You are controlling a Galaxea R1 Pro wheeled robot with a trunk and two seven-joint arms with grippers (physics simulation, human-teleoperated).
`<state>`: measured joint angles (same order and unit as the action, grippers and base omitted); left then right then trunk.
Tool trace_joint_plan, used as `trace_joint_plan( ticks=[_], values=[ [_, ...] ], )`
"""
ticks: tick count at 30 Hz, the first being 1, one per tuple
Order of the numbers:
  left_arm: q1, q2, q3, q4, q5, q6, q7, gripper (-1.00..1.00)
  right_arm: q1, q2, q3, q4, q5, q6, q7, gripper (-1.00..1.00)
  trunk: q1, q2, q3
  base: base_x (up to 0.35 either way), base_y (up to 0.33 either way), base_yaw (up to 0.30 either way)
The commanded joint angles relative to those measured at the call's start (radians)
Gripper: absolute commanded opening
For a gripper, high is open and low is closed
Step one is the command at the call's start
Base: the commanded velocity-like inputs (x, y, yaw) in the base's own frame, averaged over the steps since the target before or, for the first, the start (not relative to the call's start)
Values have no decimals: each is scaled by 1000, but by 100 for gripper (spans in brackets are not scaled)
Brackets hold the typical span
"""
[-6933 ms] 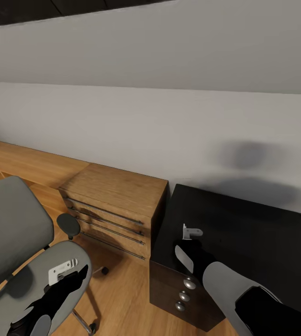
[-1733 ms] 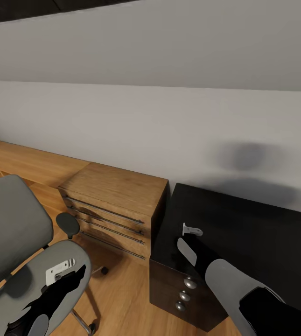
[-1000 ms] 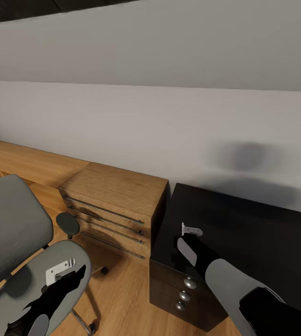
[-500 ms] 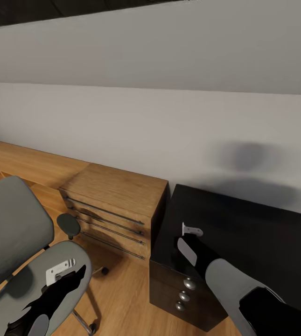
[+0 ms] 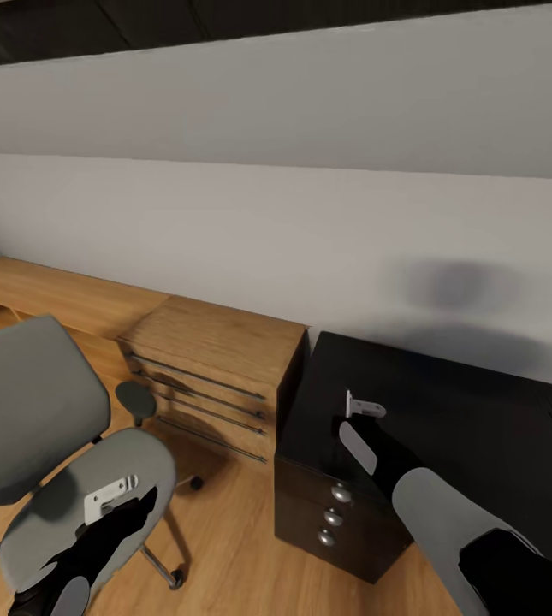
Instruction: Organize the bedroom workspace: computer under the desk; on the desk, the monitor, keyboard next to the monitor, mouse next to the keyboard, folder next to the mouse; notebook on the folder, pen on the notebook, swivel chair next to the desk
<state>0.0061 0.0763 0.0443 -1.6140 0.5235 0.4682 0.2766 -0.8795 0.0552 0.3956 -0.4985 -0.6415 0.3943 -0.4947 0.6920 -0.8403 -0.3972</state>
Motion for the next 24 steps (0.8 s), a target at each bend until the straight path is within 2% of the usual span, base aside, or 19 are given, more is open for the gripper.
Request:
trace_joint_plan(
  ticks=[1, 6, 11, 14, 17, 21, 24],
  values=[
    [0, 0, 0, -1, 11, 3, 8, 100, -1, -1, 5, -3, -9, 3, -9, -100, -4, 6, 2, -335, 0, 0],
    [0, 0, -5, 22, 11, 12, 9, 100, 4, -20, 0, -96, -9, 28, -81, -100, -23, 41, 18, -297, 0, 0],
    [0, -4, -13, 52, 10, 76, 11, 100, 56, -43, 0, -251, -10, 67, -152, -100, -43, 76, 33, -76, 0, 0],
    [0, -7, -59, 70, 9, 104, 12, 100, 144, -71, -1, -443, -9, 109, -178, -100, -54, 97, 43, -14, 0, 0],
    [0, -6, -103, 102, 8, 108, 13, 100, 182, -83, -3, -533, -9, 131, -195, -100, -66, 118, 52, -4, 0, 0],
    [0, -6, -128, 272, -35, 93, 9, 100, 198, -86, -16, -574, -11, 137, -233, -100, -81, 146, 65, -1, 0, 0],
    [0, -6, -132, 389, -101, 28, 6, 100, 201, -85, -24, -593, -29, 137, -269, -100, -92, 167, 74, 0, 0, 0]
  ],
)
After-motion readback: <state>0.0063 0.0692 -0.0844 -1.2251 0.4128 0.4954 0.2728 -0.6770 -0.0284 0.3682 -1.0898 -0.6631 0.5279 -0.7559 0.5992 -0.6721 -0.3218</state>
